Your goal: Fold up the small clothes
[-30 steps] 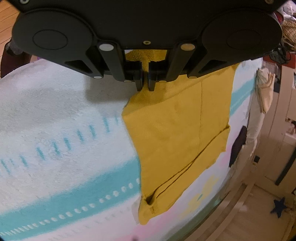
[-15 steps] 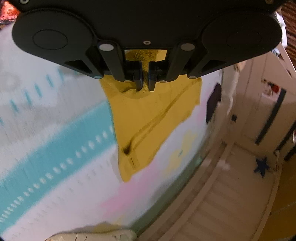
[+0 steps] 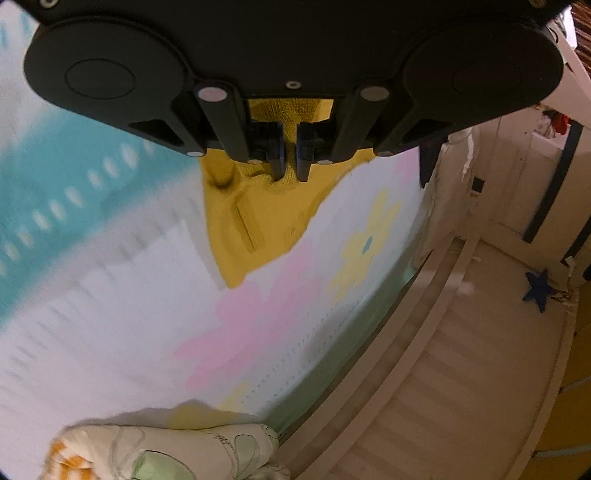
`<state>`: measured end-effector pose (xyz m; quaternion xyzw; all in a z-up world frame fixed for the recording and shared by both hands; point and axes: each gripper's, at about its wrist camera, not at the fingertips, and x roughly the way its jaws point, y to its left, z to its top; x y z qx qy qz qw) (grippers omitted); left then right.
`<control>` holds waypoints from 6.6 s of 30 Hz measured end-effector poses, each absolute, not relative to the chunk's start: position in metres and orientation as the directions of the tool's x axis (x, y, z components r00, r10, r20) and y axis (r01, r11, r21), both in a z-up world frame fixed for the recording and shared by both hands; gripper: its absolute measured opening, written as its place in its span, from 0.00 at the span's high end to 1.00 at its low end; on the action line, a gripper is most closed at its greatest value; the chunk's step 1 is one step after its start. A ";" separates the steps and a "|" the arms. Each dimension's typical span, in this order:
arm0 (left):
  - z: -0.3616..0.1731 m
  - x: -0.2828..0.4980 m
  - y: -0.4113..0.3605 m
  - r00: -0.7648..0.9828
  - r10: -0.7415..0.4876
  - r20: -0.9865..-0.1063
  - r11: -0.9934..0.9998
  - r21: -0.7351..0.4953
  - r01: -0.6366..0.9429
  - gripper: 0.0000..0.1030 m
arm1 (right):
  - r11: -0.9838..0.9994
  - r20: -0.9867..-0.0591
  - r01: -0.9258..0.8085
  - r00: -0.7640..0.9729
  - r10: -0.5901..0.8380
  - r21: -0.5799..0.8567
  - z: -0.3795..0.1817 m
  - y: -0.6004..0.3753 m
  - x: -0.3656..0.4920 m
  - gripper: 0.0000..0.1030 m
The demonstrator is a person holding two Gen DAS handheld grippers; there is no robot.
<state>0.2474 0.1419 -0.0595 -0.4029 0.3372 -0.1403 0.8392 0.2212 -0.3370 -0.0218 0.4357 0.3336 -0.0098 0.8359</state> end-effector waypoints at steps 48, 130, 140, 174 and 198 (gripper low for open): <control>-0.109 0.313 0.039 0.691 -0.286 -0.664 0.954 -0.263 0.143 0.60 | 0.996 -0.681 -0.092 0.729 0.075 0.011 -0.068 -0.210 0.305 0.48; -0.097 0.375 -0.042 0.592 -0.229 -0.773 0.973 -0.201 0.114 0.03 | 0.725 -0.616 0.182 0.683 0.393 0.664 -0.058 -0.360 0.273 0.01; -0.085 0.357 -0.031 0.559 -0.259 -0.788 0.966 -0.214 0.145 0.03 | 0.585 -0.586 0.217 0.579 0.568 0.781 -0.102 -0.349 0.280 0.02; -0.097 0.349 -0.072 0.554 -0.198 -0.809 0.975 -0.102 0.199 0.14 | 0.636 -0.581 0.187 0.647 0.494 0.748 -0.104 -0.347 0.295 0.00; -0.088 0.389 -0.078 0.605 -0.046 -0.795 0.995 0.016 0.097 0.19 | 0.671 -0.589 0.153 0.643 0.490 0.725 -0.099 -0.341 0.291 0.00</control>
